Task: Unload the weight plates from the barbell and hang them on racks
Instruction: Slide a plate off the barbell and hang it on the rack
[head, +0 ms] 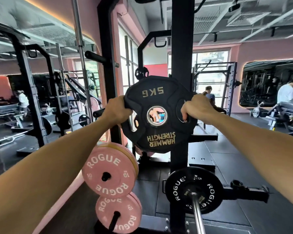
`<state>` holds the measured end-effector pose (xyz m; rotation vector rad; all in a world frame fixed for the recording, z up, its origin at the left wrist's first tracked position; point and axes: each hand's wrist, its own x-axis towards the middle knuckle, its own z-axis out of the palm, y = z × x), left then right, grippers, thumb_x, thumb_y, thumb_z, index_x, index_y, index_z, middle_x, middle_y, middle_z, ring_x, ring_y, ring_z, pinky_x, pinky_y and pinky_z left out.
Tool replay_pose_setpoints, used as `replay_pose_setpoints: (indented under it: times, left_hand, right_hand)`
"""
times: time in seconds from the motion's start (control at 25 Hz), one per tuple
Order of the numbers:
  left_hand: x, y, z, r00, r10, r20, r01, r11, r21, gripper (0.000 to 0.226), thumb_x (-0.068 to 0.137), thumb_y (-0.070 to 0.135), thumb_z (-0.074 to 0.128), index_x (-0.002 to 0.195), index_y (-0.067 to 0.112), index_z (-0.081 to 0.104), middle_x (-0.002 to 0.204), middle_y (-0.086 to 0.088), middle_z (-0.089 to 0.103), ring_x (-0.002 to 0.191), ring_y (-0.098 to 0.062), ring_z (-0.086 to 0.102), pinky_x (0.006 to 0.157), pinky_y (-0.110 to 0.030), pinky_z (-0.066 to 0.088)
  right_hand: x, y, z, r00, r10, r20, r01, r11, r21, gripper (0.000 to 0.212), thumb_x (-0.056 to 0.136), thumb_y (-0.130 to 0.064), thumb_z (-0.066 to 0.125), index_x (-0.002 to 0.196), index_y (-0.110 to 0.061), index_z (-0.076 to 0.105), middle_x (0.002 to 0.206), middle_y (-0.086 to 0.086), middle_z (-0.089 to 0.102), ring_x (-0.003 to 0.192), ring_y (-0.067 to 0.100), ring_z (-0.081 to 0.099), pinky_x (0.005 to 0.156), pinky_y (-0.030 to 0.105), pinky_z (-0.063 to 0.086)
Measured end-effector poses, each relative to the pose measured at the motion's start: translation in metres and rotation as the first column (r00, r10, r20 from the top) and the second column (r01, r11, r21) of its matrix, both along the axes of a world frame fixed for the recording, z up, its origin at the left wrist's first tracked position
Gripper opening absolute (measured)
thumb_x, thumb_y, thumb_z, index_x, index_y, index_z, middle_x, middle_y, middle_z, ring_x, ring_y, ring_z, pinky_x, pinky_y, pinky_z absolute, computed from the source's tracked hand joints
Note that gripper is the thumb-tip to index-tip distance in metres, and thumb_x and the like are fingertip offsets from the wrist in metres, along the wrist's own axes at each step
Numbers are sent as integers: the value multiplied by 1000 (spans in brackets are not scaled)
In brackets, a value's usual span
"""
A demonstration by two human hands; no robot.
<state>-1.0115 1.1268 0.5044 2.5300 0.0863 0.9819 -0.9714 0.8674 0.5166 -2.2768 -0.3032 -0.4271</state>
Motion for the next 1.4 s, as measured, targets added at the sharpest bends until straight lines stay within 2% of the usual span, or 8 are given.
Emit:
replay_pose_setpoints:
  times: [0.24,0.4,0.6,0.76,0.88,0.96,1.24,1.4]
  left_hand:
    - [9,110,19,997,63,-51,-62,998,30,17,77,15,70,90,4,66,81,-11,63,87,-30,62,67,-27,38]
    - [11,184,33,994,80,-70,-78,997,25,34,57,32,52,81,9,59,79,-11,62,81,-30,59,65,-29,37]
    - [22,280,42,996,67,-65,-63,996,58,17,57,31,50,69,18,50,68,-2,54,74,-27,52,65,-28,35]
    - [31,363,47,999,-20,-41,22,998,53,13,57,29,50,61,18,44,62,-3,54,71,-30,55,56,-30,34]
    - [38,410,57,999,-31,-37,33,997,66,22,60,28,52,70,8,51,75,-16,62,80,-35,59,60,-31,37]
    - [47,432,63,997,-64,-34,65,997,47,20,70,20,60,73,1,56,72,-15,58,73,-32,57,54,-30,37]
    - [92,467,119,990,-102,98,92,990,107,17,72,17,67,70,6,55,64,-3,52,59,-18,50,48,-24,33]
    - [120,469,154,981,-98,166,82,992,99,17,76,8,67,68,6,53,67,-9,55,66,-25,53,49,-25,34]
  right_hand:
    - [25,113,8,996,92,7,-92,996,20,22,46,-1,72,45,-2,50,59,5,47,54,22,46,47,27,32]
    - [30,187,24,989,146,-6,-146,989,-6,29,49,1,72,39,-3,45,53,5,41,48,20,40,43,24,28]
    - [34,281,32,989,147,-1,-147,989,23,34,52,3,71,29,-6,47,54,5,43,49,18,40,41,23,28]
    - [32,364,32,993,113,17,-114,993,44,51,60,7,67,18,-15,48,33,-6,42,46,13,39,32,14,26]
    - [44,410,33,999,49,15,-50,995,87,34,49,5,69,24,-5,48,38,-2,44,45,17,41,33,18,29]
    - [48,432,41,999,11,38,-14,998,61,13,41,0,70,40,1,57,50,5,46,49,21,44,38,21,31]
    - [73,462,98,990,-54,134,41,994,97,15,42,2,69,46,-1,55,54,5,47,51,20,43,40,23,30]
    - [99,466,135,976,-58,209,34,993,117,30,33,-1,65,61,11,66,54,6,50,53,22,46,38,21,29]
